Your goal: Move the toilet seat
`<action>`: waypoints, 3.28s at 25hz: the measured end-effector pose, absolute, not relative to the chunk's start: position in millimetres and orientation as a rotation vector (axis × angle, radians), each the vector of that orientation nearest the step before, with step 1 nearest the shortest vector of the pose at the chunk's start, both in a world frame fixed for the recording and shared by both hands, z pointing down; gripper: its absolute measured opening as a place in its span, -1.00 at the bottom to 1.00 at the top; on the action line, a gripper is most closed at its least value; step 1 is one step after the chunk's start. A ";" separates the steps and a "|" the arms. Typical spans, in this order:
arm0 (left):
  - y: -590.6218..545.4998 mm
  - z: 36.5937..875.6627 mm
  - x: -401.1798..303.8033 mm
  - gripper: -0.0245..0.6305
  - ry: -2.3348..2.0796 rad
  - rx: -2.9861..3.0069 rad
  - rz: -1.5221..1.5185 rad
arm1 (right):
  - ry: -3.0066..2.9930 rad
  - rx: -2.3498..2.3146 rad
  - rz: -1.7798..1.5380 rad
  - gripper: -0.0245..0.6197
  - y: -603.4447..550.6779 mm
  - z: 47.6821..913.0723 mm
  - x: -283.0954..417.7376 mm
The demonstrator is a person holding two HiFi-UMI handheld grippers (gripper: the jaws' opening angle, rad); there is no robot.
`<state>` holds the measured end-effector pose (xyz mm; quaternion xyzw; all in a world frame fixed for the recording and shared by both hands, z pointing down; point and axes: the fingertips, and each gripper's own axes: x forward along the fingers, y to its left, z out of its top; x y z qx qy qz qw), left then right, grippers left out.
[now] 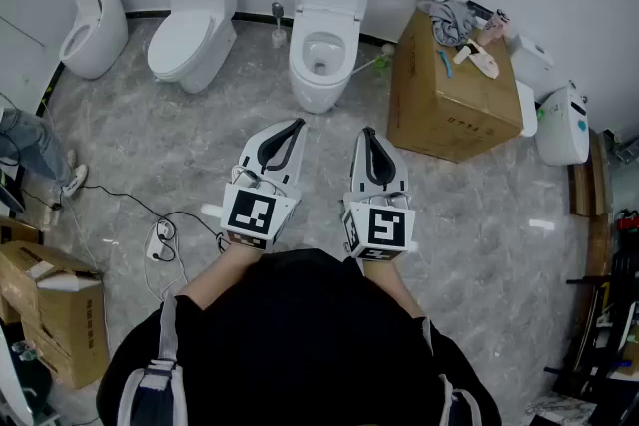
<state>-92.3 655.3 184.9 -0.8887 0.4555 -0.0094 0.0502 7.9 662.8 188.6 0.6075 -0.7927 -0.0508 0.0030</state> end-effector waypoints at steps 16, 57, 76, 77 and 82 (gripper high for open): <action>617.5 197.1 -55.2 -0.90 1.408 -2.704 -0.051 | -2.501 1.875 -0.143 -0.86 620.3 202.0 43.6; 303.7 222.6 -90.4 -0.90 1.260 -2.839 -0.054 | -2.384 1.982 -0.031 -0.86 311.4 225.5 6.7; 208.3 232.4 -75.8 -0.90 1.315 -2.842 -0.026 | -2.405 1.933 -0.045 -0.86 214.0 233.8 22.3; 198.4 231.7 -72.4 -0.90 1.313 -2.832 -0.022 | -2.409 1.925 -0.039 -0.86 203.8 235.0 25.1; 146.6 237.2 -57.2 -0.90 1.398 -2.849 -0.046 | -2.431 1.869 -0.044 -0.86 146.4 236.3 40.6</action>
